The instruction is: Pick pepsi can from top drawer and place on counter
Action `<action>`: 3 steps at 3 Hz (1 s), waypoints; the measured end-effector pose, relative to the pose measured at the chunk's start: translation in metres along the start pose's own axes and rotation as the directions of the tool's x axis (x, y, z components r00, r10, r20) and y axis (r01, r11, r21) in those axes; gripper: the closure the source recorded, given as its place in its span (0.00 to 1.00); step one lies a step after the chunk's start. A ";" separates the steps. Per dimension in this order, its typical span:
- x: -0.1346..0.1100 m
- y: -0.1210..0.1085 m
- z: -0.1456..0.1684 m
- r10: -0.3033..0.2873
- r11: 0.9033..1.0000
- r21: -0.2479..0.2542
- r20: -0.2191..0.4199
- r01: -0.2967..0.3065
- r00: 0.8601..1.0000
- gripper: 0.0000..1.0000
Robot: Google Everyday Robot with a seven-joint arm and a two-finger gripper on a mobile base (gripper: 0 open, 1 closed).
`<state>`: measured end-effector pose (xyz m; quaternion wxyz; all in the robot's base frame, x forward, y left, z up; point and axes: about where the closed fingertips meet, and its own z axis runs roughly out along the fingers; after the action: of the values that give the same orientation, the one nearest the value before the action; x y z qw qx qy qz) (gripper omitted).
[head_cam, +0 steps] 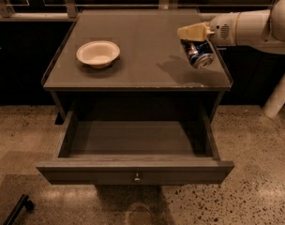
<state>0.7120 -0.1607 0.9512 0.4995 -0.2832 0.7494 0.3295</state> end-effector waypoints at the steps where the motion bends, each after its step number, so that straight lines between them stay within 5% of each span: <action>1: 0.002 -0.023 0.021 0.027 1.000 0.005 -0.007 -0.027 1.000 1.00; 2: 0.009 -0.034 0.037 0.029 1.000 0.000 -0.020 -0.029 0.999 1.00; 3: 0.009 -0.035 0.037 0.029 1.000 0.000 -0.019 -0.029 0.999 0.81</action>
Offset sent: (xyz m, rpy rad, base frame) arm 0.0621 0.0032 -0.0376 -0.0096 0.0416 -0.0053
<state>0.7561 -0.1542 0.9253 0.4875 -0.2758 0.7582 0.3340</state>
